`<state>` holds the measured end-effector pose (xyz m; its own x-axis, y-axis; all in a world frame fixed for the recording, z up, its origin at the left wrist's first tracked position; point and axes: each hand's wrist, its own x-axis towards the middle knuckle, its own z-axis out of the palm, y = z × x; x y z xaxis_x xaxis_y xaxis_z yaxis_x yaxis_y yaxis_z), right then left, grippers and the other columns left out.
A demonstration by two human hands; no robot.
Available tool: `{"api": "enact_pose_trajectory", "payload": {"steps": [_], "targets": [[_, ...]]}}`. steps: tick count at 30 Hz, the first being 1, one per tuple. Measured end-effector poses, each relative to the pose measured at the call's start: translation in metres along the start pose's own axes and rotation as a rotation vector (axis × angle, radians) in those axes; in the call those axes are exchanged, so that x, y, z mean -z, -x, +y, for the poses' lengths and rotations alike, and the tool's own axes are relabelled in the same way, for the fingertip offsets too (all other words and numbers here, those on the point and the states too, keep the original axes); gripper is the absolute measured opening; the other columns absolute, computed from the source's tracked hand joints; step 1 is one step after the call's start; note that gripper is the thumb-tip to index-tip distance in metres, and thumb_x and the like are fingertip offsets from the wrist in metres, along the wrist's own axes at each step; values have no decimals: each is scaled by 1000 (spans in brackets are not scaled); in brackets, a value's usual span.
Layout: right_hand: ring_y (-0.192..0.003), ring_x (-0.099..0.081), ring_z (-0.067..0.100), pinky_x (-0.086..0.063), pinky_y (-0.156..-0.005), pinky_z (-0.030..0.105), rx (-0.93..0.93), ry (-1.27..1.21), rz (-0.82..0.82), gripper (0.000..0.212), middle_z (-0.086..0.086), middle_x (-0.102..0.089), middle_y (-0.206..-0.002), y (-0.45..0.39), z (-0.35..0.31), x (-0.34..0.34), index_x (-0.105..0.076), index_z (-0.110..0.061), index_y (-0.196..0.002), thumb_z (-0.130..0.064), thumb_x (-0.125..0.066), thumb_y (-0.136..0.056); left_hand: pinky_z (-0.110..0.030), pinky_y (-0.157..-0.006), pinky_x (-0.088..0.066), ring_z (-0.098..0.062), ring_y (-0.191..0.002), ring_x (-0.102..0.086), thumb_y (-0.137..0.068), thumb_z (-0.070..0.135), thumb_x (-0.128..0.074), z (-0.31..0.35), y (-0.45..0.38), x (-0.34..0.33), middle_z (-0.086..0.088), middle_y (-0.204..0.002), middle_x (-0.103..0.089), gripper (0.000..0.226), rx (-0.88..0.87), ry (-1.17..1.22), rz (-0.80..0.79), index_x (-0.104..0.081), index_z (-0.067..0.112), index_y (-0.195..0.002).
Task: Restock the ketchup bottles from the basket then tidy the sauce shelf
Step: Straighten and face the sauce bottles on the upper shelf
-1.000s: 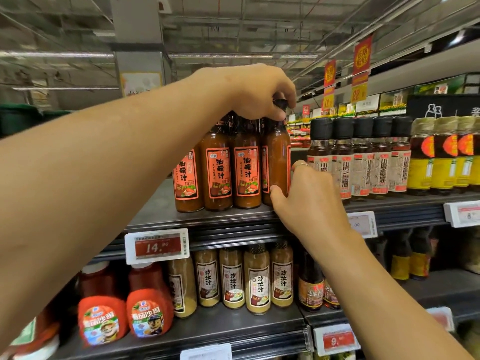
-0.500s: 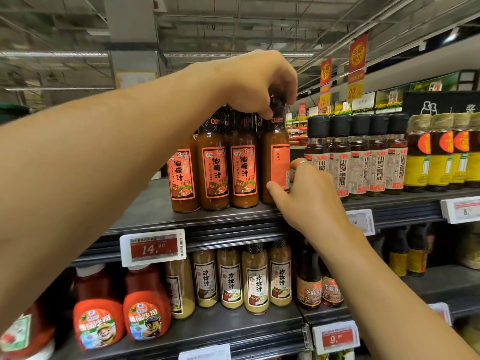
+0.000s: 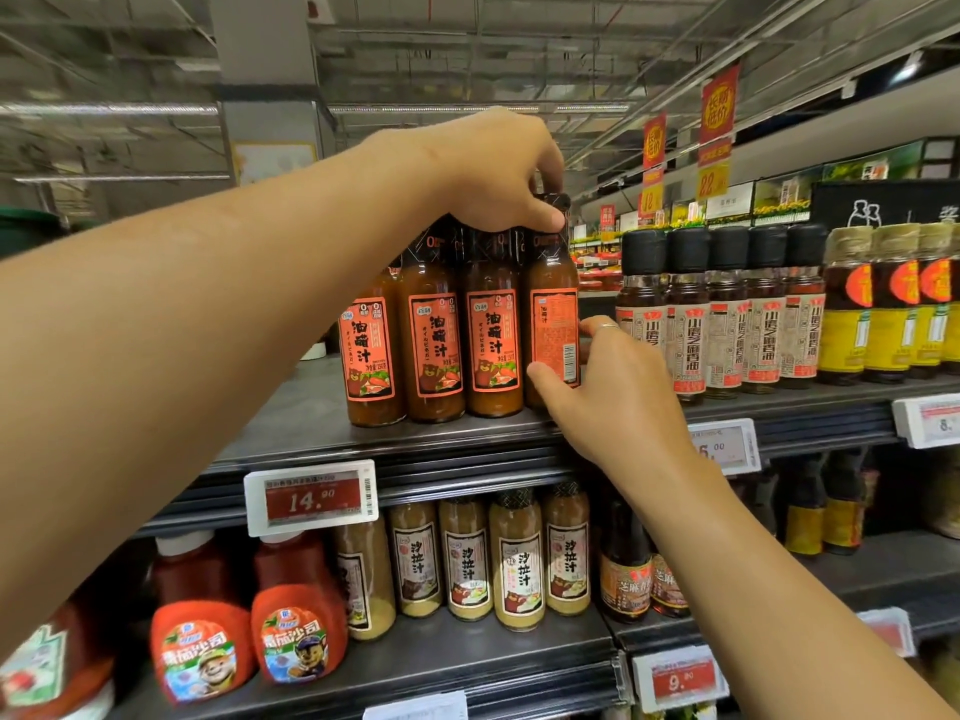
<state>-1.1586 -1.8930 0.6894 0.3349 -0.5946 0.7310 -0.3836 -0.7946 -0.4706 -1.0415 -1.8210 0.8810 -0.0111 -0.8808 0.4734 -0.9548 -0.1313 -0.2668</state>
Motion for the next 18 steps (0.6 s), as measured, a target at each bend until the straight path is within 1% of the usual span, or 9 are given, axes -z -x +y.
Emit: {"api": "enact_pose_trajectory", "payload": {"steps": [2, 3, 5, 8, 10, 12, 14, 16, 18], "targets": [[-96, -67, 18, -56, -79, 33, 13, 4, 33, 45, -4, -71, -101, 2, 3, 0, -59, -20, -114, -52, -72, -85, -33, -88, -41, -16, -107, -60, -93, 45, -66, -1, 1, 3, 4, -126, -66, 43, -15, 54, -29, -59, 34, -134], [-95, -65, 16, -52, -73, 28, 15, -5, 49, 43, -5, -69, -99, 2, 4, 1, -58, -22, -110, -53, -73, -84, -33, -89, -40, -14, -108, -58, -93, 42, -67, -1, 2, 4, 6, -128, -65, 42, -20, 83, -48, -57, 39, -134], [-90, -61, 13, -37, -62, 14, 15, -44, 61, 35, -7, -66, -96, 4, 7, 3, -52, -30, -102, -52, -73, -84, -32, -90, -36, -13, -112, -57, -94, 35, -68, -3, 3, 6, 9, -134, -61, 44, -31, 116, -74, -55, 45, -135], [-81, -52, 4, -23, -58, 6, 34, -32, 45, 35, -14, -62, -97, 4, 7, 5, -59, -31, -112, -52, -69, -87, -24, -81, -37, -8, -108, -60, -94, 24, -69, -5, 3, 5, 13, -133, -61, 44, -42, 165, -90, -57, 45, -131], [-71, -45, -2, -23, -55, 6, 35, -30, 31, 41, -17, -57, -92, 3, 6, 4, -59, -28, -121, -53, -64, -89, -19, -70, -36, 5, -97, -58, -92, 15, -70, -4, 2, 5, 15, -130, -61, 46, -38, 228, -87, -58, 44, -126], [-70, -51, 0, -28, -52, 11, 15, -66, -5, 37, -16, -63, -89, 0, 6, 4, -58, -28, -118, -53, -58, -92, -19, -69, -37, 9, -95, -56, -90, 8, -71, -2, 1, 6, 16, -130, -61, 50, -37, 278, -88, -58, 43, -123], [-69, -56, 1, -31, -50, 15, -6, -83, -43, 29, -13, -67, -83, -3, 7, 5, -59, -28, -108, -51, -55, -92, -20, -71, -40, 7, -98, -56, -88, 5, -72, 0, 1, 6, 14, -131, -61, 52, -48, 288, -91, -58, 42, -122], [-68, -56, -2, -32, -49, 13, -19, -93, -59, 22, -14, -65, -80, -5, 7, 7, -58, -31, -101, -50, -57, -91, -23, -78, -42, -2, -106, -60, -87, 7, -73, 2, 2, 7, 12, -132, -62, 51, -50, 284, -97, -58, 40, -122], [-65, -56, -7, -34, -45, 9, -26, -105, -46, 16, -19, -63, -78, -4, 7, 9, -56, -36, -89, -51, -62, -89, -29, -87, -42, -7, -111, -60, -87, 20, -75, 3, 5, 8, 12, -127, -64, 44, -48, 283, -91, -59, 41, -122]]}}
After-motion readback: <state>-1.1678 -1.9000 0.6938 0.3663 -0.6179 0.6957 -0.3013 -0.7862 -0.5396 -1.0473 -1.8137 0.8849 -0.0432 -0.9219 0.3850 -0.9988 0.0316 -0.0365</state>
